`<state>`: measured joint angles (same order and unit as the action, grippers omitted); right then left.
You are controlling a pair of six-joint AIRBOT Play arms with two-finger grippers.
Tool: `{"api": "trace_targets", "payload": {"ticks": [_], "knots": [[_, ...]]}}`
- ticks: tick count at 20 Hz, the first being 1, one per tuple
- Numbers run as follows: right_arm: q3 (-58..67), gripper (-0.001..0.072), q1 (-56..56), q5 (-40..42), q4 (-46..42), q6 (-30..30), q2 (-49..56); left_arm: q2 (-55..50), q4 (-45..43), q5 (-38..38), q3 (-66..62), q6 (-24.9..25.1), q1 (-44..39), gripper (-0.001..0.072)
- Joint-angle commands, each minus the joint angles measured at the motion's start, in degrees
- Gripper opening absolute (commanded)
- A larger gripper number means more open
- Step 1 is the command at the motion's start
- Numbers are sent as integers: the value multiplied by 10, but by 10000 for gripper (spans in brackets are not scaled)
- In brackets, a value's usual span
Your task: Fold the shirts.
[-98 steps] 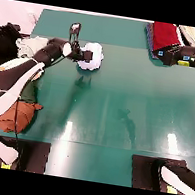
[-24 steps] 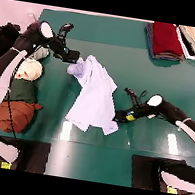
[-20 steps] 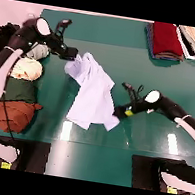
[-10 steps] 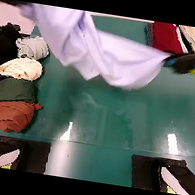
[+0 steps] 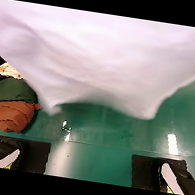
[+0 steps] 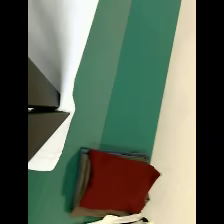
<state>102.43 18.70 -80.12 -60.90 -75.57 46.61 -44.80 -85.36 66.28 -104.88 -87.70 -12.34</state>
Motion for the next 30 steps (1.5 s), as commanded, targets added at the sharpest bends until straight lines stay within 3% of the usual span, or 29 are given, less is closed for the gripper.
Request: {"api": "trace_targets", "payload": {"ticks": [1, 5, 9, 10, 11, 12, 16, 19, 25, 30], "knots": [[18, 12, 3, -54, -7, -10, 62, -45, 68, 20, 64, 23, 0, 28], [-73, 12, -73, -42, -43, -27, 169, -158, 111, 13, 202, 50, -2, 28], [-146, 13, -123, 40, -132, -37, 283, -296, 89, -74, 265, 57, -1, 31], [-145, 18, -128, 63, -130, -37, 307, -325, 86, -103, 265, 56, 1, 229], [-145, 184, -130, 89, -120, -38, 327, -342, 87, -123, 264, 45, 5, 447], [-136, 352, -130, 101, -111, -48, 344, -353, 87, -131, 259, 26, 17, 448], [-97, 352, -106, 33, -59, -49, 365, -350, 93, -16, 243, 30, 102, 436], [-171, 352, -94, 20, -61, -38, 308, -349, 116, 54, 301, 51, 163, 430], [-335, 351, -98, 51, -61, -28, 193, -349, 227, 18, 502, 94, 185, 432], [-366, 352, -97, 66, -50, -29, 164, -349, 283, -28, 565, 111, 183, 432]]}}
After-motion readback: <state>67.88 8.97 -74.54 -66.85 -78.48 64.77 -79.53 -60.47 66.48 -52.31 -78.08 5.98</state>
